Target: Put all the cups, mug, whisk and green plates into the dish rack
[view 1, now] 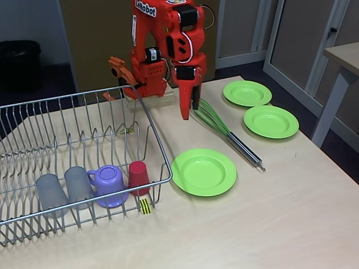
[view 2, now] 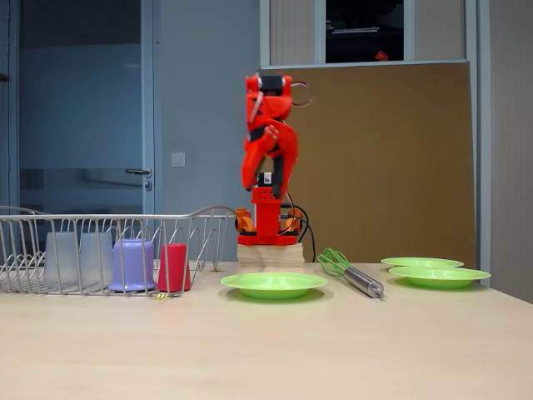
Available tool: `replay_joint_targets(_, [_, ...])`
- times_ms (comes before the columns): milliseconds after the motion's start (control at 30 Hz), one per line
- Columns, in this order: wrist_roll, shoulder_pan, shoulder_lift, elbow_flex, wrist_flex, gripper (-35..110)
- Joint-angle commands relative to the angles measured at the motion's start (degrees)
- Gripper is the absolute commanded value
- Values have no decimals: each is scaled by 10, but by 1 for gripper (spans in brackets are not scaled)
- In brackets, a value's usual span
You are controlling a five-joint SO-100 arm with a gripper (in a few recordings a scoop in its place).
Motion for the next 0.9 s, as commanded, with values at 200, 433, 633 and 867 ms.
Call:
replay_joint_targets(200, [236,-171,-121,52,-295,35])
replay_joint_targets(433, [342,-232,-225,67,-446,37])
replay_joint_targets(633, [373,-246,-254,99,-493,37])
replay_joint_targets(867, [367,-245,-286,127,-532,36])
